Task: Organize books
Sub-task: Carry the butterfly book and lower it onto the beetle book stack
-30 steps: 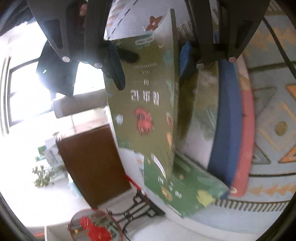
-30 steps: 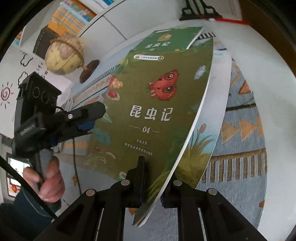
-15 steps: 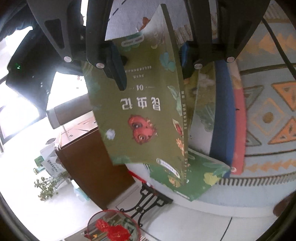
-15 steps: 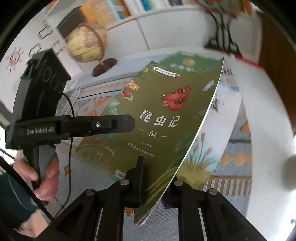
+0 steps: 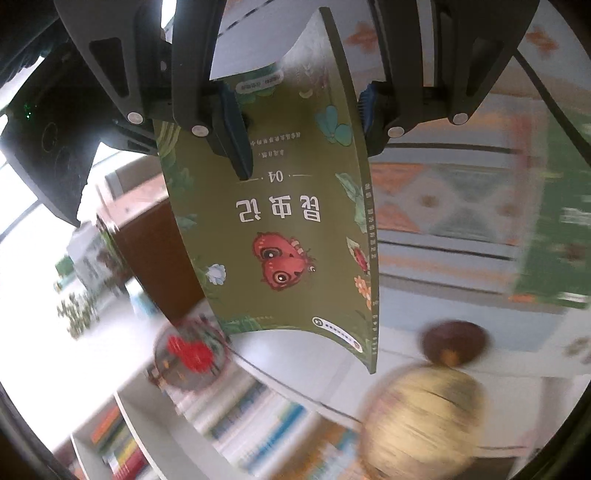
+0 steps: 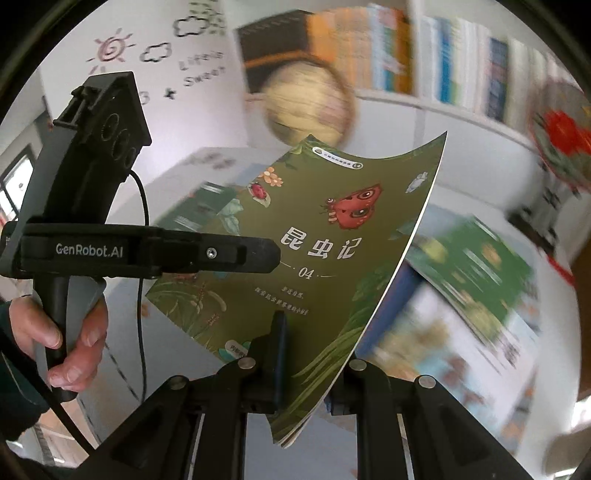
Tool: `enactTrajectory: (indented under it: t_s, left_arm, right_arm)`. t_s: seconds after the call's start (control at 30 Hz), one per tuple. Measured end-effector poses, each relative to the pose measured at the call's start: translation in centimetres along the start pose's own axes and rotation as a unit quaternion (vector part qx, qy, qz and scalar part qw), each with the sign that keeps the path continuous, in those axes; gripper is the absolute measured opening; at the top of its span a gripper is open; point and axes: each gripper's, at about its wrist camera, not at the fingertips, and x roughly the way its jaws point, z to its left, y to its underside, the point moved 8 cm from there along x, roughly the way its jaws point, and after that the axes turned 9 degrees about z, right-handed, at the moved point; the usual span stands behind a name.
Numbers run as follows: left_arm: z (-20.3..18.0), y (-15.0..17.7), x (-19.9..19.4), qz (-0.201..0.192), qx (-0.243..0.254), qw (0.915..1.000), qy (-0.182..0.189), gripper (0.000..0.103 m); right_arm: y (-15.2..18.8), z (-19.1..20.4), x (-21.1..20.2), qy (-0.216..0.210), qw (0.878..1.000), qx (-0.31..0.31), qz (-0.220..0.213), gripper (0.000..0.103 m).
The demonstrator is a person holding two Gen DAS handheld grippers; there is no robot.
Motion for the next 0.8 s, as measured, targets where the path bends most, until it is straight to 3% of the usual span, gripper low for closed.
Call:
enactTrajectory:
  t_s: [0.23,0.4,0.57,0.8]
  left_arm:
    - [9.0,-0.9,-7.9,-0.02,-0.013,0.9985,-0.05,0.046]
    - [14.9,-2.0,-10.5,-0.021,-0.025,0.9981,-0.053,0.046]
    - [20.2,-3.0,-9.5,0.004,-0.038,0.9977,-0.056,0.046]
    - [25.4,-2.3,-7.2,0.044,-0.052,0.9964,-0.051,0.046]
  right_arm:
    - [-6.3,10.2,4.9,-0.035,0.999,-0.022,-0.005,0.015]
    - [-9.9,15.0,9.1,-0.06,0.998,-0.004,0.001,0.016]
    - [-12.1,17.3,14.0,-0.063,0.997,0.028,0.025,0.016]
    - [-12.9,17.3,19.2,-0.064,0.993,0.075,0.057,0.018]
